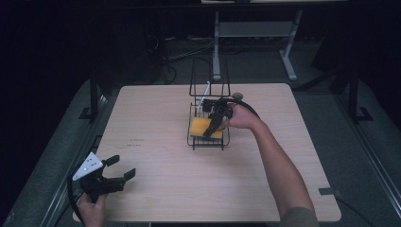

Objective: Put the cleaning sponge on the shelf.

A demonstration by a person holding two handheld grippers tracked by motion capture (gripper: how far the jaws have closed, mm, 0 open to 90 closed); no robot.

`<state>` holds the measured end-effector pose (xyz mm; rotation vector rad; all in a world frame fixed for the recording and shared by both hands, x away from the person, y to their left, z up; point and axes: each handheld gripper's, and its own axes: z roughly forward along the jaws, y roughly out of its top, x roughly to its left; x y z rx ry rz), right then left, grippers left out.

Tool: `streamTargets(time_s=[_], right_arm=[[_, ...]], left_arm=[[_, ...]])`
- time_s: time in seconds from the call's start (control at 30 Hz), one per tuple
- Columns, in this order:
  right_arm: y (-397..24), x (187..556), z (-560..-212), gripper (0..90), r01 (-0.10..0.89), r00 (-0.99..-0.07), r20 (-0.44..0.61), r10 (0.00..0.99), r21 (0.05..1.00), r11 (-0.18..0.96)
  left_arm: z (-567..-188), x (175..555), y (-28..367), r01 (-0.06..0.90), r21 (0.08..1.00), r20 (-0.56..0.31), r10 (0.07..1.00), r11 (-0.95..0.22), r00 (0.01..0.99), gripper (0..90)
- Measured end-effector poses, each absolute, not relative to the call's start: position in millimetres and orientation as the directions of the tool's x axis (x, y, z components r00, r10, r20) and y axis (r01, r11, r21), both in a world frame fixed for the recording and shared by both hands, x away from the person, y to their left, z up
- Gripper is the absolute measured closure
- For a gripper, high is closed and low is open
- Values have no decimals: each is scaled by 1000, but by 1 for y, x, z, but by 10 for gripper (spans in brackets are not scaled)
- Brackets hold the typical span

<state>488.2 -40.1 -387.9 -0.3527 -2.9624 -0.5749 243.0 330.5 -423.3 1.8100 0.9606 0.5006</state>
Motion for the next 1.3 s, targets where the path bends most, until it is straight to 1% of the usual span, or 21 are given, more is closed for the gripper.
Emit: streamTargets(time_s=[0.53, 0.7, 1.1, 1.23, 1.3], right_arm=[[-46, 495, -397, 215, 246, -968, 143, 207, 368, 897], [-44, 494, -401, 214, 246, -968, 136, 210, 352, 903], [-44, 494, -405, 209, 249, -967, 138, 213, 350, 903], [-45, 491, -406, 170, 252, -967, 122, 223, 353, 901], [-46, 491, -405, 170, 259, -965, 129, 227, 362, 895]], left_arm=[[-424, 244, 329, 392, 895, -77, 790, -215, 608, 134], [-424, 243, 330, 387, 898, -77, 791, -210, 607, 134], [-424, 244, 329, 389, 896, -73, 791, -216, 608, 134], [-424, 243, 328, 388, 896, -72, 790, -217, 608, 134], [-423, 243, 328, 387, 896, -72, 789, -218, 610, 134]])
